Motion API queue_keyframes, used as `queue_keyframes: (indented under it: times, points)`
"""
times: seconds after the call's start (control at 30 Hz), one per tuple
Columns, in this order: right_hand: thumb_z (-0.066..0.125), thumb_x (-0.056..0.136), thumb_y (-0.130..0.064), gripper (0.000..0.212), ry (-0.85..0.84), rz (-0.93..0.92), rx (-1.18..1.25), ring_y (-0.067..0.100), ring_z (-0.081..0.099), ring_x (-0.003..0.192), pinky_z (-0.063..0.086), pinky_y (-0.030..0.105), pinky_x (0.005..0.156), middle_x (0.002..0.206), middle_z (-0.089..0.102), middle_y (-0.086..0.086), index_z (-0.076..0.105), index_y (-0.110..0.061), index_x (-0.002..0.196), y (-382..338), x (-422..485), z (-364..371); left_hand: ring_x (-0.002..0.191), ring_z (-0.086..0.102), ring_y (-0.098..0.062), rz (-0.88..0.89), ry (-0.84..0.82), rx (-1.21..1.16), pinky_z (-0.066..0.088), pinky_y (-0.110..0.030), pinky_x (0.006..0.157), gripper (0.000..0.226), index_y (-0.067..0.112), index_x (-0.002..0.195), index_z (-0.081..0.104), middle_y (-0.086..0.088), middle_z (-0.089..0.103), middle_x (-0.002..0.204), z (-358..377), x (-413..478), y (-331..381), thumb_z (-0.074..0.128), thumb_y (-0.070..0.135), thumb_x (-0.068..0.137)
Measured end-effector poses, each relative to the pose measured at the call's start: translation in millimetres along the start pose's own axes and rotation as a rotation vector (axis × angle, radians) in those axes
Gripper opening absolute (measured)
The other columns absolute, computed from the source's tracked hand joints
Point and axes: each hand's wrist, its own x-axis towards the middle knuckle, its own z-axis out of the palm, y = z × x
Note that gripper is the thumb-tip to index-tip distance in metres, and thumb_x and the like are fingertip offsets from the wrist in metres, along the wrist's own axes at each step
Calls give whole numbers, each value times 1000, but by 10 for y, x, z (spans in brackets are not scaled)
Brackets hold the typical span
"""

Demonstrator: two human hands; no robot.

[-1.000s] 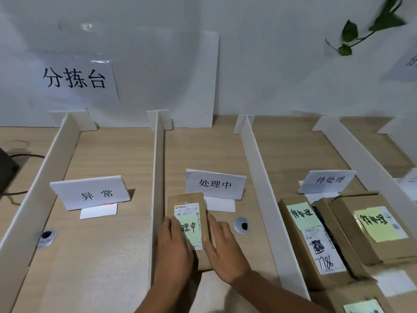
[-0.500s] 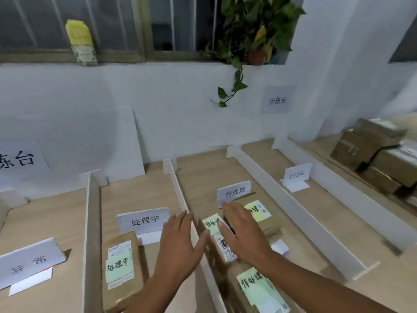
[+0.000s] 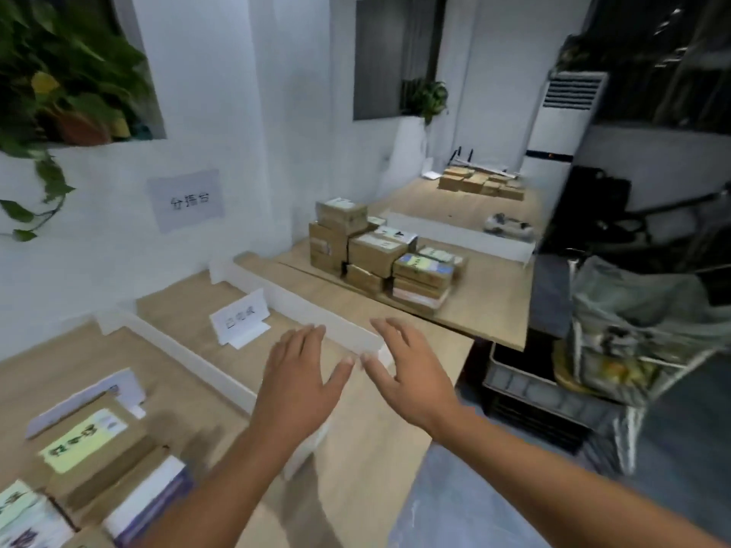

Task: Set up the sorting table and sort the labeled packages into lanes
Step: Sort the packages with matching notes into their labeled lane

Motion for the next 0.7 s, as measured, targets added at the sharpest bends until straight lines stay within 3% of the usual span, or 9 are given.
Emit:
queue_keyframes:
  times: [0.13,0.3,0.7]
  points:
    - [44,100,-58,62,49,102,-63,12,34,141,35,37,115,151,40,-6,37,-29,154,983,-109,-718,144,31,-24,68,-26,-35,22,-39,119,69,16,148,45,-3,46,152,637,411,942,48,59,95]
    - [37,96,-66,68,81,195,-81,11,36,140,37,35,114,150,41,-8,37,-31,154,1924,-85,-1264,141,33,-22,108,-53,-65,28,-43,119,65,15,146,47,-2,48,149,1236,895,1604,51,56,95]
    - [46,102,-52,59,-1,202,-92,12,36,142,34,33,115,153,39,-5,38,-26,155,3670,1414,-1228,148,26,-25,33,-87,-57,25,-43,122,71,17,152,38,-3,39,158,2653,2833,1833,50,59,96]
